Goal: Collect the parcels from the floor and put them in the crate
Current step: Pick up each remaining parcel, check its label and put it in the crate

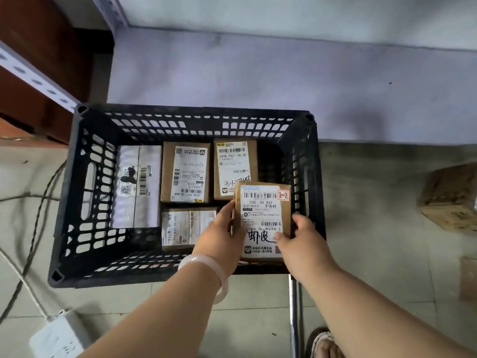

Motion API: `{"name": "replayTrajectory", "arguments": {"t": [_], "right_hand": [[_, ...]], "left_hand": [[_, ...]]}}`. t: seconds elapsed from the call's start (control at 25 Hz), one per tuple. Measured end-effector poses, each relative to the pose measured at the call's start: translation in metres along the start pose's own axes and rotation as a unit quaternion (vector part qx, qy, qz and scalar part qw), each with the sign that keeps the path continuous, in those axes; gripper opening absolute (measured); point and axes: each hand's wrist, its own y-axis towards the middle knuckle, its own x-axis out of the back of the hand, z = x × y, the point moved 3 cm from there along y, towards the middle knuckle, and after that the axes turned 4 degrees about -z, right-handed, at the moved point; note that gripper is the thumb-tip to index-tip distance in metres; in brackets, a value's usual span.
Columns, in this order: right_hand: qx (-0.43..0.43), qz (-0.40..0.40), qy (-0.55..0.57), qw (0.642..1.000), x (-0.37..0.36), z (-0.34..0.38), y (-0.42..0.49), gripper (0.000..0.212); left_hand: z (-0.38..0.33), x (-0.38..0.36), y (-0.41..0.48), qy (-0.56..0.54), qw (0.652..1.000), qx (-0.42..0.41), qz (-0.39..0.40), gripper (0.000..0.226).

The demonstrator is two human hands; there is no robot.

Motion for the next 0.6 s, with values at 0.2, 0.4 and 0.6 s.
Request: {"name": "replayTrajectory", "arguments": {"t": [0.2, 0.4, 0.6], "right_hand": [[-0.032, 0.016, -0.017, 0.999, -0.012, 0.003, 0.021, 0.046], [-0.036, 0.005, 0.059, 0.998, -0.005, 0.008, 0.021, 0.086], [0.047, -0.057, 0.024, 0.997, 0.003, 0.011, 0.015, 0.058]], "left_hand": [[0.004, -0.007, 0.024, 0.049, 0.999, 0.010, -0.007, 0.051], [-0.012, 0.002, 0.032, 0.102, 0.991, -0.085, -0.013, 0.061], [-0.018, 0.019, 0.054, 0.198, 0.970, -0.134, 0.038, 0.059]]}}
